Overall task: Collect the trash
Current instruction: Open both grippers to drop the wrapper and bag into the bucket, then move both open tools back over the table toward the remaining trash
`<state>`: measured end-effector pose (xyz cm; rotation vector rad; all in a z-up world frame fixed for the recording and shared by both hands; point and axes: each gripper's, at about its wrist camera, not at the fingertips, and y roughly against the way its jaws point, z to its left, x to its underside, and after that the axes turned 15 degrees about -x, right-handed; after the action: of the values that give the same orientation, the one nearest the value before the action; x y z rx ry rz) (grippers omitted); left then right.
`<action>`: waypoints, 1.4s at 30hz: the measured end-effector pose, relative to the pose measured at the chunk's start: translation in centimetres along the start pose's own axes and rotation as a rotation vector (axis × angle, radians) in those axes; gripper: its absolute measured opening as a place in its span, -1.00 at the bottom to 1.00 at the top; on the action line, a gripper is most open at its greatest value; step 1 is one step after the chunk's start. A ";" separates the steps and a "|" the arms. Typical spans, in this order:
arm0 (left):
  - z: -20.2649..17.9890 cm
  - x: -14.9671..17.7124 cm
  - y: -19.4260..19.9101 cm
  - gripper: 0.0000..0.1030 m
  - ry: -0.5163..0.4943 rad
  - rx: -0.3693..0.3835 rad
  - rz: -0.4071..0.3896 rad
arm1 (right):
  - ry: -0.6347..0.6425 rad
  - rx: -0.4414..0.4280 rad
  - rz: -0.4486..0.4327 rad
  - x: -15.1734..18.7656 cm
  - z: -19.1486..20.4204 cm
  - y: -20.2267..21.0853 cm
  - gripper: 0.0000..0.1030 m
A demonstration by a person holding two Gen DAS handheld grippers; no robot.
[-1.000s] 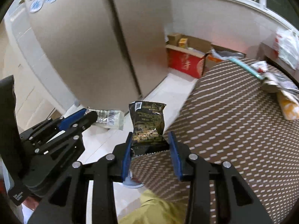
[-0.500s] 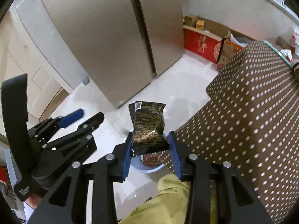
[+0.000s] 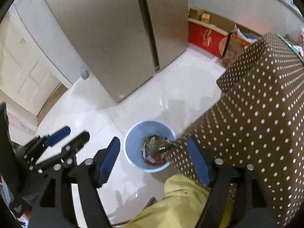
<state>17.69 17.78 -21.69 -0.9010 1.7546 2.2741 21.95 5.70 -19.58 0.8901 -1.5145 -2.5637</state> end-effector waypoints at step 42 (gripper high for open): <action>-18.7 -8.0 10.1 0.59 -0.161 0.240 -0.209 | -0.018 0.563 -0.285 -0.8 -19.7 21.7 0.63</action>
<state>26.68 -0.55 -11.77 -0.7896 1.7273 1.9020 26.82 -21.06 -8.71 1.2059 -2.3269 -2.3353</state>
